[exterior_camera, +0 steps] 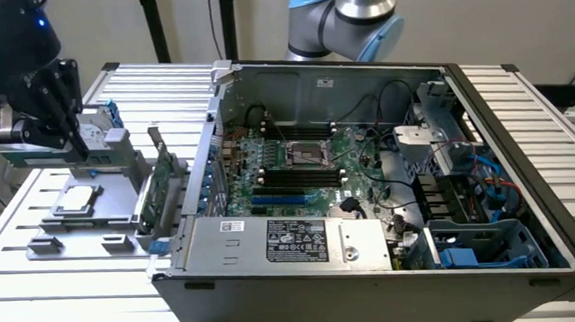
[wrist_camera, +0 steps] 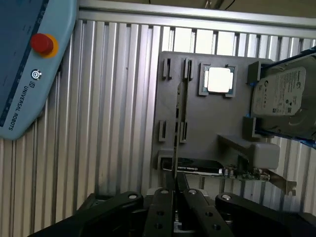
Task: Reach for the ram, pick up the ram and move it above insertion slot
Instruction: 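Pick up the ram and move it above insertion slot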
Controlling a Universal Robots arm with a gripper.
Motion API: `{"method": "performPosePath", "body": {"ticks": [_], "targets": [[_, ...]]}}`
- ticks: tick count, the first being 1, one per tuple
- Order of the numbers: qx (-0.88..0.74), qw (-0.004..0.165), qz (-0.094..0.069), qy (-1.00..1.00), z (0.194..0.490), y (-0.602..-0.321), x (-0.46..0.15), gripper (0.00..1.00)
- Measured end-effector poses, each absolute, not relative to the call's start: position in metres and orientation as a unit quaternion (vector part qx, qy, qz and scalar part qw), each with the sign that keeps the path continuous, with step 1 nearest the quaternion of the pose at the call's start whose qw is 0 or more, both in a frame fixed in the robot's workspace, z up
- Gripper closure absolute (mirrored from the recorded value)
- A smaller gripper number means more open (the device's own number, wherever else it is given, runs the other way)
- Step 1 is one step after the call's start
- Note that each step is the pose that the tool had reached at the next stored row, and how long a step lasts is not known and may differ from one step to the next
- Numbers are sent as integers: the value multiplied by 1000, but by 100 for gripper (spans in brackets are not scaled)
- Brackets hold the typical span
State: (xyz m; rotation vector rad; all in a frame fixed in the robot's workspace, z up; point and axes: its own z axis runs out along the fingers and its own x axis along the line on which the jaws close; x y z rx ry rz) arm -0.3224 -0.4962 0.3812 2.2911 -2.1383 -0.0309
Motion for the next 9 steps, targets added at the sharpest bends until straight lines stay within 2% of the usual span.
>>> {"method": "performPosePath", "body": {"ticks": [9], "targets": [[731, 4, -10, -682, 388, -488, -297, 87]]}}
